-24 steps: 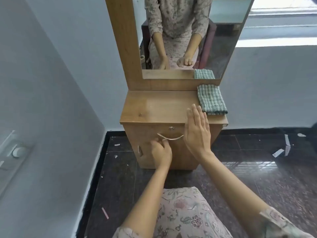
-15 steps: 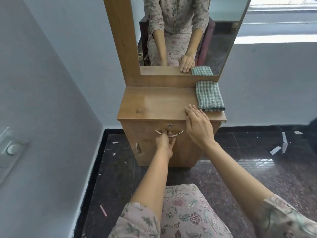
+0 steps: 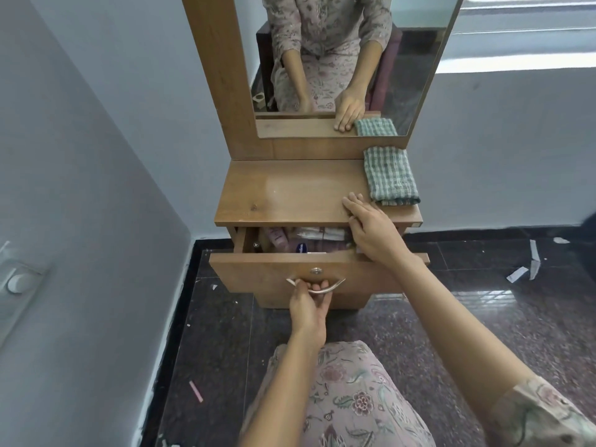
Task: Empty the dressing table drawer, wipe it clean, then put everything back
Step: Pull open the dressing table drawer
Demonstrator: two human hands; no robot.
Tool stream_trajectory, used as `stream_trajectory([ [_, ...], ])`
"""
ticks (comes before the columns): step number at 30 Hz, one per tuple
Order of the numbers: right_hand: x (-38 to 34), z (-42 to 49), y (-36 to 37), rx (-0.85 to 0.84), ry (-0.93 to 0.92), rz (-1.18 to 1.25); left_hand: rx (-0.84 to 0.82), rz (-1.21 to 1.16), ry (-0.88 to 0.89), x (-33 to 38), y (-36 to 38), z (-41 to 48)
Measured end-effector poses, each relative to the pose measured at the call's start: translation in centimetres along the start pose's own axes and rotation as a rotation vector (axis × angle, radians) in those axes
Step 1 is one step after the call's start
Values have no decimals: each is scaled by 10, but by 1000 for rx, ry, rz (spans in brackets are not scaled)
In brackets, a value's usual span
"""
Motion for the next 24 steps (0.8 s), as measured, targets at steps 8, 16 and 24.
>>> stream_trajectory([
  [8, -1, 6, -11, -160, 24, -19, 69, 28, -47, -10, -41, -46],
  [16, -2, 4, -10, -131, 24, -57, 177, 110, -112, -15, -68, -88],
  [24, -3, 2, -8, -84, 26, -40, 170, 116, -146, -13, -72, -97],
])
Point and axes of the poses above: each hand's wrist, its own z-axis towards the middle knuckle, its own y-axis out of the palm, x = y × z, the point moved 3 cm from there along z, towards the middle knuckle, and after that the axes turned 5 degrees about y, right-handed, at the moved point
